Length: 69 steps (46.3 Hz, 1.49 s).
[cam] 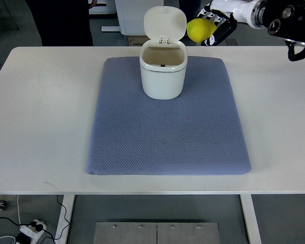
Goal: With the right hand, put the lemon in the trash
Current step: 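Lift the lemon and carry it over the white bin, then open the right hand to drop the lemon into the bin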
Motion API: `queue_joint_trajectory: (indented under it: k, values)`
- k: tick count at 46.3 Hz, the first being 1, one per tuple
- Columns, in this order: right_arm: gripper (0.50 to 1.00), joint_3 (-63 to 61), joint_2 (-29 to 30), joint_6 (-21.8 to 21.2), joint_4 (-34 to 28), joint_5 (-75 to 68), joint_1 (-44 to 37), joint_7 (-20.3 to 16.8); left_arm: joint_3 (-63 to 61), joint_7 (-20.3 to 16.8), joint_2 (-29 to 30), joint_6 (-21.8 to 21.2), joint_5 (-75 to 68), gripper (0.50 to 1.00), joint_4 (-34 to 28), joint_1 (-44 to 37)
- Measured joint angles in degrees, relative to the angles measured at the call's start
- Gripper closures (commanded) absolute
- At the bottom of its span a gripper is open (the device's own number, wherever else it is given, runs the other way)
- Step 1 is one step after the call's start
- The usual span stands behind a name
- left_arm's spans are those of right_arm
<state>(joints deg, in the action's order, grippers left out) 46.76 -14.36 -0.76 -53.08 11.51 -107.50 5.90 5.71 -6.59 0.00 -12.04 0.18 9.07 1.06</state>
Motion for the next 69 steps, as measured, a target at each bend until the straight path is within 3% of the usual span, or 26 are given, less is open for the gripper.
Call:
queue_joint_trajectory:
  k: [39,69]
  values:
    - [1.0,-7.31,6.12,-0.38,4.94,-4.55,5.29,-0.19,0.0,0.0,0.0,0.0,0.0,0.5,0.0,-0.01]
    - [1.0,-8.45,13.19,-0.39,13.24,-5.96,10.28,-0.88,0.0,0.0,0.0,0.0,0.0,0.5,-0.02,-0.01]
